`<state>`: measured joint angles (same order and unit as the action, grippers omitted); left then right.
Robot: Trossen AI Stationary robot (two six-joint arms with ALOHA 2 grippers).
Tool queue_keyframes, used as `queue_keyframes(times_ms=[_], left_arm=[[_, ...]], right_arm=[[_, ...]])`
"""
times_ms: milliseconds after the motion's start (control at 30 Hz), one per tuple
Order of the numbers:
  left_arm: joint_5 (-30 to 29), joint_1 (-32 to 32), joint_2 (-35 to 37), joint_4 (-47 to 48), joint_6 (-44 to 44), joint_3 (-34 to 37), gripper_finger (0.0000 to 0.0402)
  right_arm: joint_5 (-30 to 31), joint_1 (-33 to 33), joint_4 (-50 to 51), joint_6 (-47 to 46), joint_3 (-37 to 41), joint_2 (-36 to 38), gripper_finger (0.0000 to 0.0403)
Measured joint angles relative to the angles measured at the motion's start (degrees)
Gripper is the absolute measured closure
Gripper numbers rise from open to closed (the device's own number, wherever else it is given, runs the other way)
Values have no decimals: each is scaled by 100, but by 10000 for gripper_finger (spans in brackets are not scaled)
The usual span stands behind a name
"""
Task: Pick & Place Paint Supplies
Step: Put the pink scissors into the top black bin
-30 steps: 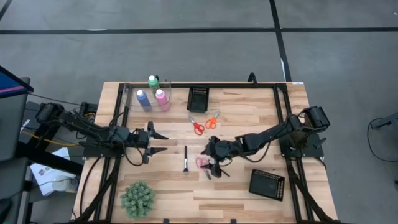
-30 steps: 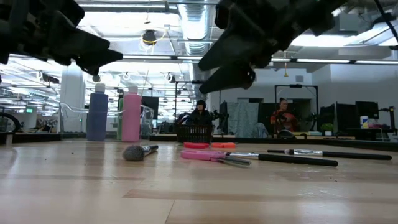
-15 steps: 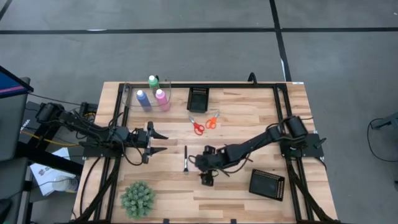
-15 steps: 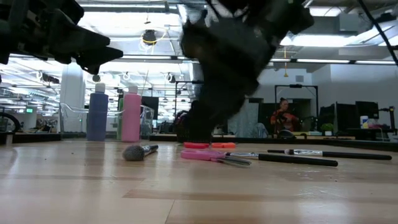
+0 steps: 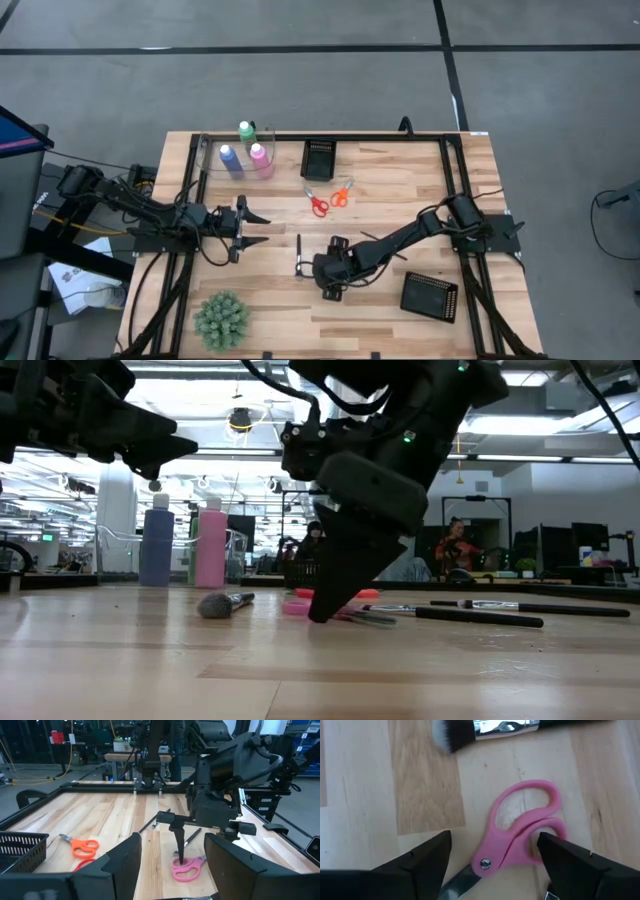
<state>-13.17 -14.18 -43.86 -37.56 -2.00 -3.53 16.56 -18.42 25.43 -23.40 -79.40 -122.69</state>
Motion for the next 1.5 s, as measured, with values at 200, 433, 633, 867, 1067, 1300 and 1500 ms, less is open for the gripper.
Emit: queue_keyframes(times_ms=[200, 433, 633, 867, 1067, 1300, 1500], left_arm=[[-2, 0, 0, 2, 0, 0, 192], [-2, 0, 0, 2, -2, 0, 192], [-2, 0, 0, 2, -42, 0, 192], [-2, 0, 0, 2, -42, 0, 192], [-3, 0, 0, 2, -42, 0, 192], [-4, 0, 0, 2, -43, -2, 192], [-4, 0, 0, 6, -44, -2, 192]], right_arm=[[52, -3, 49, 62, 7, 4, 189], [23, 1, 154, 205, 24, 13, 343], [-28, -10, 116, 366, 22, 15, 395], [-21, -26, 312, 435, -150, -4, 403], [299, -108, 848, 707, -603, -65, 403], [679, -112, 1112, 960, -954, -57, 403], [630, -95, 1064, 1161, -977, -55, 403]])
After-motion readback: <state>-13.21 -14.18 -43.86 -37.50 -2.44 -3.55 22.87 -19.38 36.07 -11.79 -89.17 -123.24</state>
